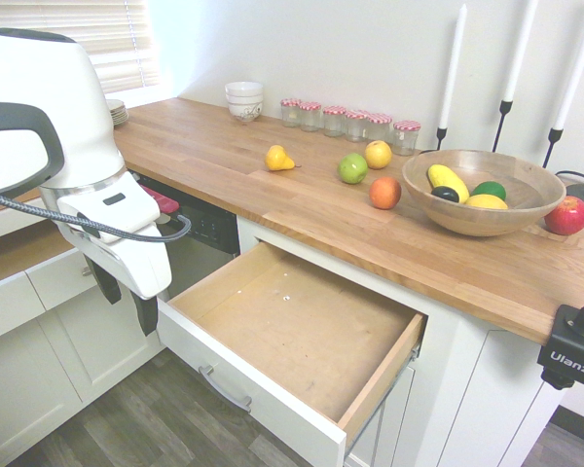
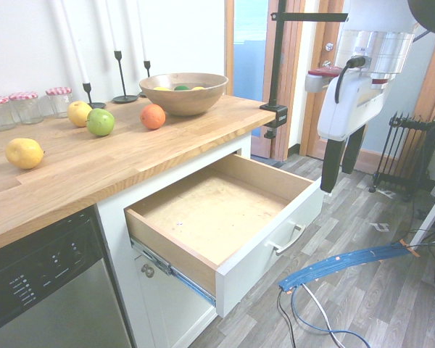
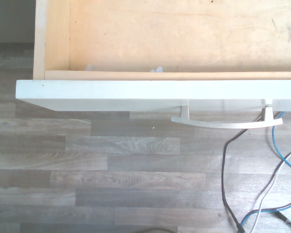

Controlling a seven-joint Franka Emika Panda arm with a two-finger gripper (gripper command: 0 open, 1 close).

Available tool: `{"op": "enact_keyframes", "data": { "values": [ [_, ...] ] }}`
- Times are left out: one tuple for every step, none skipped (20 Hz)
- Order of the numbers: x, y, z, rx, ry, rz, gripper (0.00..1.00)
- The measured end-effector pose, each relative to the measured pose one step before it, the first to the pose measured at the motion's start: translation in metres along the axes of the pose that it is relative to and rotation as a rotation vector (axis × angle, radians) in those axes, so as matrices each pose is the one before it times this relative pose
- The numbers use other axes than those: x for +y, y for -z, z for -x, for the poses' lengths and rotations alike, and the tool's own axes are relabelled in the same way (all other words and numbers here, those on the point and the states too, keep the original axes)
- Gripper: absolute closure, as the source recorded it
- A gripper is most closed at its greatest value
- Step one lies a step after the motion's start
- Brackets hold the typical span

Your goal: Close the drawer

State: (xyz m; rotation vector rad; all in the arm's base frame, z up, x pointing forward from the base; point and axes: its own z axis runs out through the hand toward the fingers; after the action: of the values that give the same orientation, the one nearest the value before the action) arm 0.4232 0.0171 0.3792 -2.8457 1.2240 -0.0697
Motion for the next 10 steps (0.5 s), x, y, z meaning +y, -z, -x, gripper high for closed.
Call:
{"op": "enact_keyframes", "data": {
  "values": [
    [-0.00001,-0.00021,-0.00001,-0.00035,0.00001,0.00032,0.0],
    [-0.00006,-0.00091,-0.00009,-0.00118,0.00001,0.00118,0.0],
    [-0.00009,-0.00044,-0.00017,0.00034,0.00024,0.00011,0.0],
    [-0.00005,-0.00085,-0.00039,0.00059,0.00006,-0.00023,0.0],
    [0.00034,-0.00178,-0.00051,0.00013,-0.00082,-0.00026,0.0],
    [0.00072,-0.00292,-0.00076,-0.00041,-0.00168,0.0005,0.0],
    [0.00114,-0.00416,-0.00116,-0.00228,-0.0021,0.00214,0.0],
    [0.00101,-0.00505,-0.00181,-0.00165,-0.00231,0.00098,0.0],
    [0.00106,-0.00576,-0.00215,-0.00362,-0.00343,0.003,0.0],
    [0.00098,-0.00635,-0.00242,-0.00358,-0.00377,0.00294,0.0]
  ]
}}
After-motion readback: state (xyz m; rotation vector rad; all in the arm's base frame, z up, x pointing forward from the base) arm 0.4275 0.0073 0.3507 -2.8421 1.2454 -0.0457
